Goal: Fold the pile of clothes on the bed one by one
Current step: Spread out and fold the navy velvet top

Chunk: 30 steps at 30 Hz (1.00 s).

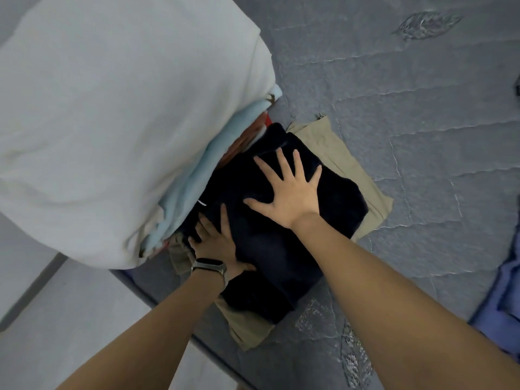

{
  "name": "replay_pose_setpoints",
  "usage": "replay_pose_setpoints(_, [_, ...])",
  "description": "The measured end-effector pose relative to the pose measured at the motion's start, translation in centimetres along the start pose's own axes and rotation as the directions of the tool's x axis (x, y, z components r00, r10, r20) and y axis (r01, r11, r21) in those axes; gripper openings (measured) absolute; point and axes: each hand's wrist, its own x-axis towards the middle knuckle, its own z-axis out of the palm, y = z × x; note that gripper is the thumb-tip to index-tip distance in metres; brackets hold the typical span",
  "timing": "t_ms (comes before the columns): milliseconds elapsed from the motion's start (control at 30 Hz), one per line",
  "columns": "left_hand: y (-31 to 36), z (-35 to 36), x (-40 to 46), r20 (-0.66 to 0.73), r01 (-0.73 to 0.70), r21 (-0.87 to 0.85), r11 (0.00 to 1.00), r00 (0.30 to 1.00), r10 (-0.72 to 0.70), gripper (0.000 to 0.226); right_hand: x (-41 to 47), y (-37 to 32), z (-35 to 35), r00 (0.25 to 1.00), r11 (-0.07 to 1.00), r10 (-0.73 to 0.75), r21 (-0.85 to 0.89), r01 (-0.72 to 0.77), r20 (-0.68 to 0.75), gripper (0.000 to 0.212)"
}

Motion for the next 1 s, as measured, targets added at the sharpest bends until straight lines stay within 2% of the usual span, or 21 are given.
replay_pose_setpoints(67, [-0.3, -0.1, -0.5, -0.042, -0.014, -0.027, 1.0, 0.999, 0.012, 0.156, -0.4, 0.2, -1.1, 0.999, 0.994, -0.012, 0.105, 0.008, 0.039, 0.08])
replay_pose_setpoints(133, [-0.9, -0.1, -1.6, -0.1, -0.05, -0.055, 0.997, 0.994, 0.044, 0.155, -1.3, 1.0, -2.9, 0.999, 0.929, -0.035, 0.369, 0.035, -0.006, 0.068])
replay_pose_setpoints(167, [-1.3, 0.0, -2.4, -0.128, -0.083, -0.077, 0.994, 0.989, 0.073, 0.153, -2.2, 1.8, -3.8, 0.994, 0.864, -0.032, 0.497, 0.078, -0.1, 0.06])
replay_pose_setpoints(200, [-1.6, 0.1, -3.4, -0.164, -0.118, -0.105, 0.987, 0.981, 0.1, 0.149, -3.4, 3.0, -4.5, 0.974, 0.822, -0.003, 0.554, 0.131, -0.226, 0.052])
replay_pose_setpoints(267, [-1.4, 0.4, -5.5, -0.261, -0.157, -0.139, 0.978, 0.958, 0.116, 0.132, -6.5, 6.7, -5.0, 0.903, 0.842, 0.093, 0.518, 0.154, -0.42, 0.039])
replay_pose_setpoints(333, [-0.4, 0.9, -7.5, -0.437, -0.229, -0.087, 0.969, 0.883, 0.17, 0.104, -10.2, 11.6, -4.2, 0.881, 0.891, 0.216, 0.455, 0.0, -0.422, 0.038])
replay_pose_setpoints(400, [2.3, 1.2, -9.5, -0.592, -0.391, -0.008, 0.921, 0.744, 0.311, 0.075, -14.8, 16.9, -2.9, 0.881, 0.902, 0.345, 0.374, -0.215, -0.325, 0.044])
replay_pose_setpoints(433, [4.1, 1.3, -10.5, -0.617, -0.476, 0.027, 0.879, 0.684, 0.389, 0.064, -17.3, 19.4, -2.2, 0.86, 0.882, 0.426, 0.338, -0.327, -0.28, 0.045])
replay_pose_setpoints(500, [8.1, 1.4, -12.3, -0.599, -0.624, 0.081, 0.777, 0.592, 0.539, 0.052, -22.3, 24.0, -1.3, 0.759, 0.781, 0.614, 0.308, -0.543, -0.219, 0.046])
replay_pose_setpoints(567, [12.0, 2.1, -13.5, -0.527, -0.712, 0.1, 0.695, 0.555, 0.644, 0.05, -26.8, 27.7, -1.1, 0.612, 0.633, 0.771, 0.313, -0.708, -0.176, 0.049])
replay_pose_setpoints(667, [16.8, 3.3, -15.1, -0.353, -0.767, 0.047, 0.64, 0.586, 0.729, 0.048, -32.2, 31.9, -1.3, 0.362, 0.374, 0.927, 0.346, -0.86, -0.102, 0.069])
replay_pose_setpoints(733, [19.3, 3.9, -16.2, -0.249, -0.761, 0.013, 0.648, 0.625, 0.739, 0.045, -35.0, 34.1, -1.3, 0.248, 0.243, 0.968, 0.351, -0.904, -0.032, 0.091])
replay_pose_setpoints(800, [21.1, 4.7, -17.0, -0.203, -0.75, -0.009, 0.661, 0.649, 0.733, 0.042, -36.7, 35.9, -1.2, 0.191, 0.155, 0.979, 0.345, -0.926, 0.073, 0.111])
replay_pose_setpoints(867, [22.5, 5.8, -17.3, -0.186, -0.747, -0.025, 0.664, 0.656, 0.732, 0.039, -37.5, 37.6, -0.6, 0.162, 0.095, 0.972, 0.347, -0.933, 0.171, 0.12])
replay_pose_setpoints(933, [23.6, 7.1, -17.4, -0.144, -0.741, -0.038, 0.67, 0.668, 0.73, 0.038, -38.2, 39.4, 0.4, 0.189, 0.091, 0.944, 0.339, -0.936, 0.271, 0.122])
replay_pose_setpoints(1000, [24.4, 8.2, -17.4, -0.086, -0.73, -0.048, 0.681, 0.683, 0.726, 0.039, -38.9, 41.1, 1.3, 0.275, 0.156, 0.899, 0.339, -0.928, 0.34, 0.113])
